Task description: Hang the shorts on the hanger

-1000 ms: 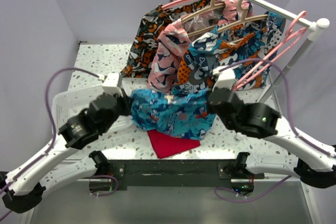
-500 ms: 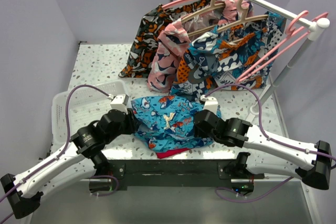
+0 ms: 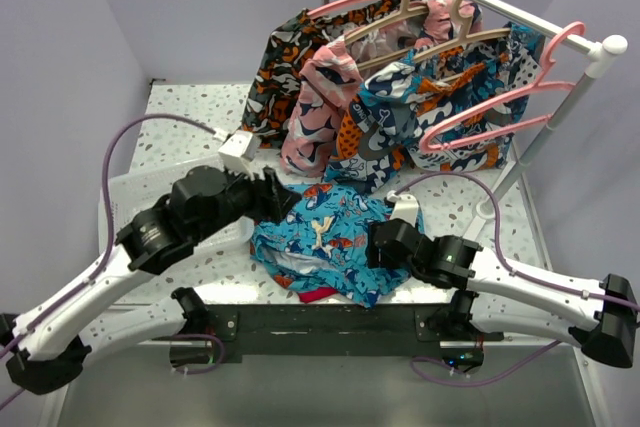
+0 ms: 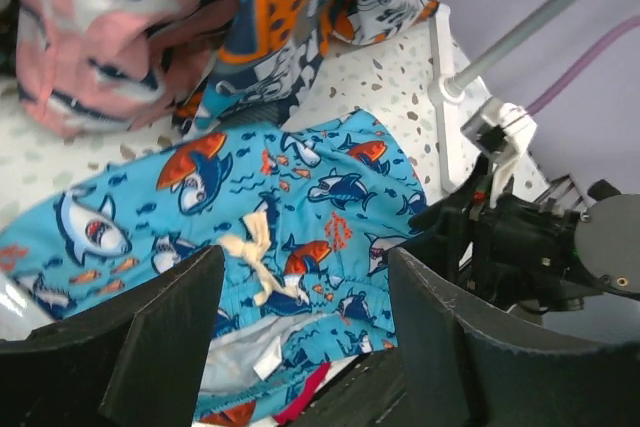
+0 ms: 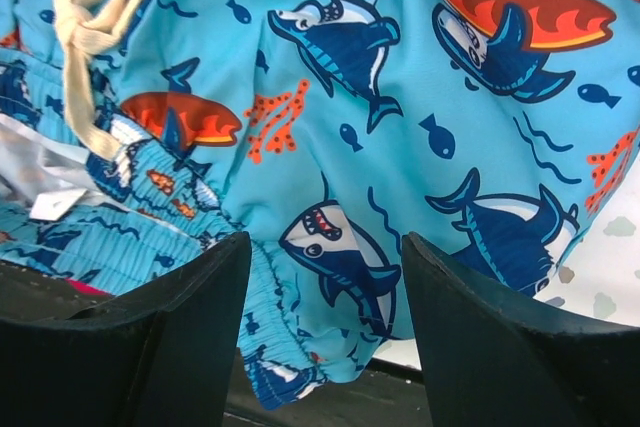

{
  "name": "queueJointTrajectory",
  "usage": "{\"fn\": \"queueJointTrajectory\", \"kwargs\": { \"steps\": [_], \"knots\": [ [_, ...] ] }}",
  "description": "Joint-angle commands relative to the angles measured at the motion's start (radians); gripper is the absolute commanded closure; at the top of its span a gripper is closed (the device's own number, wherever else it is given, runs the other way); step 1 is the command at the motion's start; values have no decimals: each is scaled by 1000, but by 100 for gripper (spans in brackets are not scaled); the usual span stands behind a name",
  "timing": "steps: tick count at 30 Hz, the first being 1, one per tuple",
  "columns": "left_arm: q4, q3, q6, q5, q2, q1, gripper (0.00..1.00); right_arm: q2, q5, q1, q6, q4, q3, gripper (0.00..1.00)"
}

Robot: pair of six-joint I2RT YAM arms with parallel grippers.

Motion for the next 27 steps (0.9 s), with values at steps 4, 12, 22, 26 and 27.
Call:
{"fn": "queueJointTrajectory", "kwargs": {
  "steps": [4, 12, 22, 26, 27],
  "knots": [
    [212, 362, 261, 26, 331, -198, 30, -51, 12, -1, 20, 132, -110, 35],
    [401, 690, 511, 11, 688, -317, 17, -38, -15, -1, 14, 226, -170, 35],
    [270, 1219, 637, 5, 1102, -317, 15, -15, -69, -2, 5, 250, -186, 35],
    [219, 1367, 651, 5, 1227, -304, 29, -49, -72, -1, 8, 238, -196, 35],
    [233, 1358, 643, 5, 1227, -300, 34, -54, -68, -1, 8, 235, -196, 35]
  ]
}}
